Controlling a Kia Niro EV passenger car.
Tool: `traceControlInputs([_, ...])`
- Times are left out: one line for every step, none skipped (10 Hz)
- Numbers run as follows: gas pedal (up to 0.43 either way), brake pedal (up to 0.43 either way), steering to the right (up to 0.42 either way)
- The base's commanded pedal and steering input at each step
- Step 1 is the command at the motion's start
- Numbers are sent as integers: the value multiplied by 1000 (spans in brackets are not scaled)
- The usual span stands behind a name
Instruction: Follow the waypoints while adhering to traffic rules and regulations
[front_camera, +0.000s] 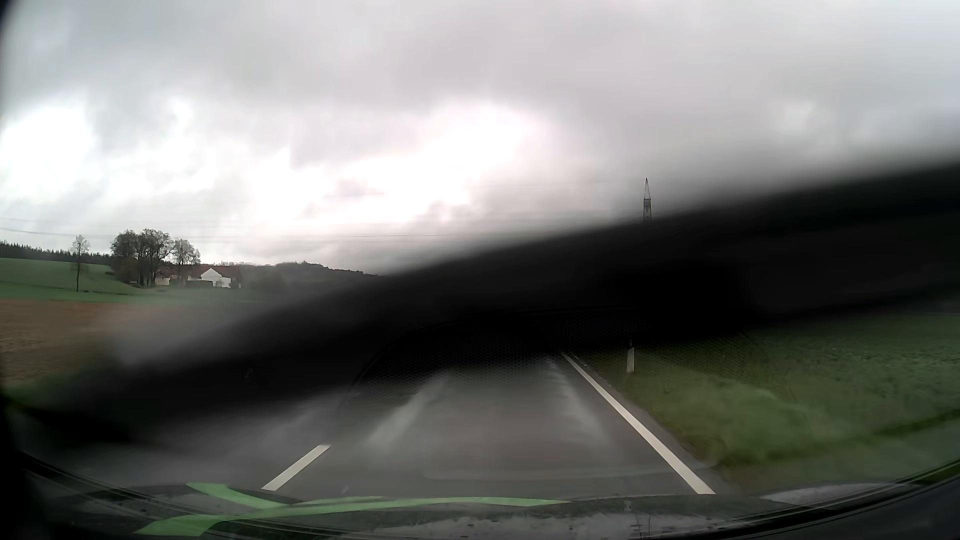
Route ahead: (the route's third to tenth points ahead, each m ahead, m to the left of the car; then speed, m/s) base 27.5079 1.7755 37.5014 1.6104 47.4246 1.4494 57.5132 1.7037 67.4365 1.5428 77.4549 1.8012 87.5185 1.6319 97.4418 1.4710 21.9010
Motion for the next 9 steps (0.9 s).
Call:
traceControlInputs([130,0,1])
traceControlInputs([118,0,1])
traceControlInputs([118,0,1])
traceControlInputs([118,0,1])
traceControlInputs([118,0,1])
traceControlInputs([130,0,1])
traceControlInputs([130,0,0])
traceControlInputs([138,0,0])
traceControlInputs([138,0,0])
